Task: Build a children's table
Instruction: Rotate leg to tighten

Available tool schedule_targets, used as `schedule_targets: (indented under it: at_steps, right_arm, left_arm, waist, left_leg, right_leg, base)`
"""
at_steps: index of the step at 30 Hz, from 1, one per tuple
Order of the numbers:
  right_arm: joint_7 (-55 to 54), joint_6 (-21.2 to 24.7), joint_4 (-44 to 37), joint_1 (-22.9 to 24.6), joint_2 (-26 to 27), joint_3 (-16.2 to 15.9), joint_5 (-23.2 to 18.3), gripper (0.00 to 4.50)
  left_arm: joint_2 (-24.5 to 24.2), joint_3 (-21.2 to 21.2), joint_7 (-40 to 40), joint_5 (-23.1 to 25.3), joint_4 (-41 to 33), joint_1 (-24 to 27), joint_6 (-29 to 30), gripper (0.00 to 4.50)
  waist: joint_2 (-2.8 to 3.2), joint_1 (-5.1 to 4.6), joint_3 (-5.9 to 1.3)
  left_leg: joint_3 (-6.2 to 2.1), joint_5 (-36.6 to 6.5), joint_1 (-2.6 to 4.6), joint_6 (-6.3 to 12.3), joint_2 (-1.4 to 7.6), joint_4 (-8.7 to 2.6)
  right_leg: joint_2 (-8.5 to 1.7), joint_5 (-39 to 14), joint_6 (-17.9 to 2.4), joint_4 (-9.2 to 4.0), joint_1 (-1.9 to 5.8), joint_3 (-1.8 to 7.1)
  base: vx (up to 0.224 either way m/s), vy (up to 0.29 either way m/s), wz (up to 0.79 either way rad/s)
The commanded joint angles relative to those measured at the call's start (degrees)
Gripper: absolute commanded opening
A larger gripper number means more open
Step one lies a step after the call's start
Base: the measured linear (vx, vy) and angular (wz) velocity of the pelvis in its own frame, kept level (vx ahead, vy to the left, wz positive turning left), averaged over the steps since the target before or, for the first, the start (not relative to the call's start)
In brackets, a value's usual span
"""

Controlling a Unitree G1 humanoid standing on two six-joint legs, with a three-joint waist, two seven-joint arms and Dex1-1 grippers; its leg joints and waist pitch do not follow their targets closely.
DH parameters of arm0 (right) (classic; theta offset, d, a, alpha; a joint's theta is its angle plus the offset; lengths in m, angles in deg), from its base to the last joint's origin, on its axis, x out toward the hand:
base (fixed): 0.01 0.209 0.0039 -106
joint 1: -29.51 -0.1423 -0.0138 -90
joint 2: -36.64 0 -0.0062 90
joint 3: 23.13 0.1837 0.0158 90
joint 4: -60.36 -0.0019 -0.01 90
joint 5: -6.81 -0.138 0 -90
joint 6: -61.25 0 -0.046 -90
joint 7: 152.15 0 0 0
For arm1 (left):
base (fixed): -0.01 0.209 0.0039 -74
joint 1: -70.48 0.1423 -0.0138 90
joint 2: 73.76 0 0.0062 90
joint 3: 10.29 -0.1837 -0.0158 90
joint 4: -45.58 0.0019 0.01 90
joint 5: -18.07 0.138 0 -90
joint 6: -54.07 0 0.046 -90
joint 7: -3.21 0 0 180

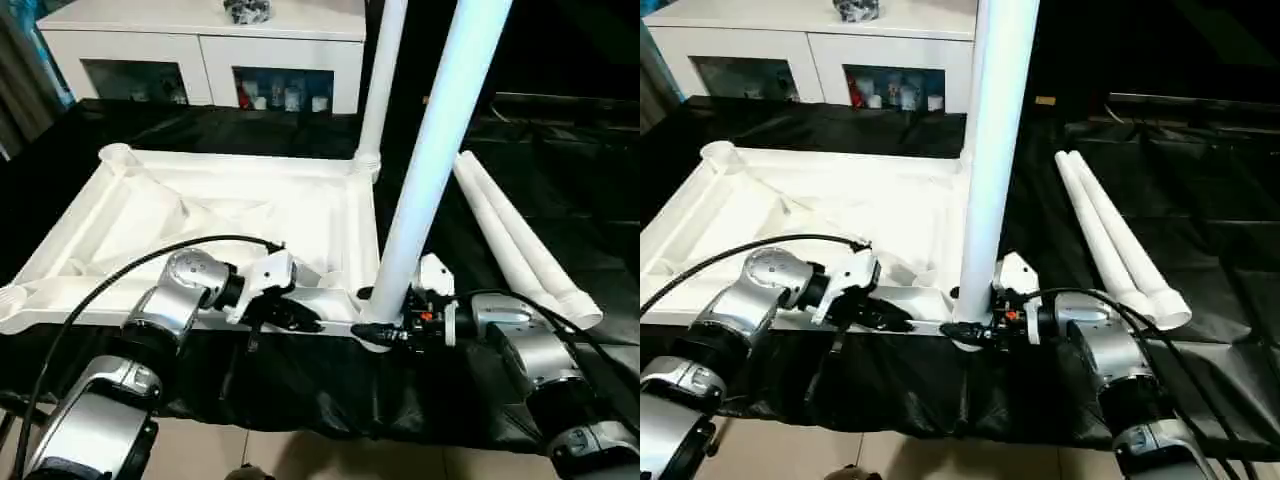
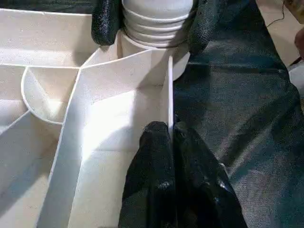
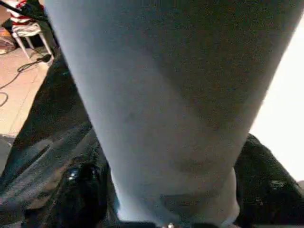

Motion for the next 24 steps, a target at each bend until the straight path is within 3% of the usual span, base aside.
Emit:
schedule_targets:
  at_steps: [1,2,3,8,10,11,15,18,19,20,22,24]
  right_arm:
    - [1.8,1.6,-0.2,1.6,0.7,-3.2,0.7,2.81]
    - [1.7,1.7,-0.2,1.7,0.8,-3.0,0.5,2.79]
    - [0.7,2.5,-0.3,2.1,1.5,-1.9,-0.4,2.78]
    - [-9.3,2.6,1.3,1.8,4.9,1.8,-0.5,2.76]
    - [-16.8,2.8,2.9,1.3,6.9,3.5,0.7,2.76]
    - [-19.0,2.4,3.4,1.3,7.6,3.9,1.0,2.76]
    - [-28.8,2.3,6.0,0.5,11.1,6.3,2.1,2.75]
    - [-36.7,1.3,8.9,-0.8,13.8,7.1,3.5,2.75]
    - [-41.8,0.5,11.0,-2.0,15.3,7.7,4.7,2.75]
    - [-43.6,-0.2,11.8,-2.5,16.2,8.2,4.8,2.75]
    - [-46.3,-1.2,12.6,-3.2,17.3,8.9,5.2,2.75]
    - [-46.4,-1.6,12.8,-3.6,17.8,9.3,5.0,3.31]
  left_arm:
    - [1.1,-1.4,0.8,-0.8,-0.9,0.1,-0.3,0.0]
    - [1.2,-1.4,0.7,-0.8,-0.9,0.1,-0.2,0.0]
    - [1.5,-1.1,0.2,-1.0,-1.2,0.3,0.4,0.0]
    - [3.9,0.4,-8.4,0.5,-0.4,-0.6,2.5,0.0]
    - [5.4,0.8,-14.1,2.0,0.7,-1.6,4.3,0.0]
    - [6.4,1.2,-15.8,1.9,0.9,-1.9,5.0,0.0]
    - [10.1,1.8,-21.2,1.7,1.5,-3.1,7.0,0.0]
    - [12.8,1.5,-25.4,2.6,2.2,-3.6,7.6,0.0]
    - [14.1,1.0,-27.7,3.4,2.4,-3.6,8.0,0.0]
    - [14.6,0.8,-28.5,3.8,2.5,-3.6,8.1,0.0]
    - [15.2,0.5,-29.1,4.2,2.4,-3.4,8.1,0.0]
    - [15.2,0.5,-29.1,4.5,2.2,-3.4,8.0,0.0]
  waist:
    - [-0.49,0.04,-3.27]
    - [-0.45,0.05,-3.24]
    - [-0.8,0.06,-3.26]
    - [-0.32,0.06,-3.11]
    - [-0.55,-0.39,-2.79]
    - [-0.19,-0.33,-2.79]
    - [-0.6,-0.76,-2.56]
    - [-0.51,-1.32,-2.31]
    - [-0.17,-1.41,-2.4]
    - [0.32,-1.74,-2.27]
    - [0.01,-1.87,-2.45]
    - [0.06,-1.83,-2.6]
  left_leg:
    - [-0.82,-10.4,0.53,4.3,2.78,-3.18]
    - [-0.83,-10.5,0.56,4.23,2.78,-3.2]
    - [-0.8,-10.4,0.48,4.27,2.74,-3.19]
    - [-0.92,-11.3,0.63,3.36,2.88,-3.39]
    - [-1.06,-14.1,1.09,1.72,2.6,-3.6]
    - [-1.2,-14.5,1.13,1.45,2.59,-3.63]
    - [-1.32,-16.0,1.13,1.15,2.34,-3.79]
    - [-1.4,-17.6,1.35,0.86,2.2,-3.89]
    - [-1.42,-18.4,1.62,0.97,2.22,-3.85]
    - [-1.6,-19.0,1.54,0.5,2.24,-4.0]
    - [-1.61,-19.5,1.71,0.53,2.23,-4.02]
    - [-1.54,-18.2,1.47,1.25,2.32,-4.17]
  right_leg:
    - [-5.13,-10.6,-11.6,-4.46,2.93,2.89]
    - [-5.15,-10.9,-11.6,-4.53,2.9,2.89]
    - [-5.16,-11.0,-11.5,-4.5,3.01,2.89]
    - [-5.27,-13.2,-11.2,-4.68,2.68,2.92]
    - [-5.47,-19.9,-9.8,-5.55,2.43,2.92]
    - [-5.55,-21.1,-9.5,-5.62,2.45,2.94]
    - [-5.51,-26.2,-7.3,-6.41,2.3,2.96]
    - [-5.48,-28.5,-6.7,-6.79,2.08,2.84]
    - [-5.52,-29.4,-6.4,-7.09,1.95,2.92]
    - [-5.53,-29.5,-6.5,-6.91,1.92,2.91]
    - [-5.48,-29.5,-6.3,-7.05,1.99,2.91]
    - [-5.36,-26.0,-6.9,-6.76,2.24,2.98]
  base:
    - [0.0,0.0,0.0]
    - [0.0,0.0,0.0]
    - [0.0,0.0,0.0]
    - [0.0,0.0,0.0]
    - [0.0,0.0,0.0]
    - [0.0,0.0,0.0]
    - [0.0,0.0,0.0]
    - [0.0,0.0,0.0]
    - [0.0,0.0,0.0]
    - [0.0,0.0,0.0]
    - [0.0,0.0,0.0]
    - [0.0,0.0,0.0]
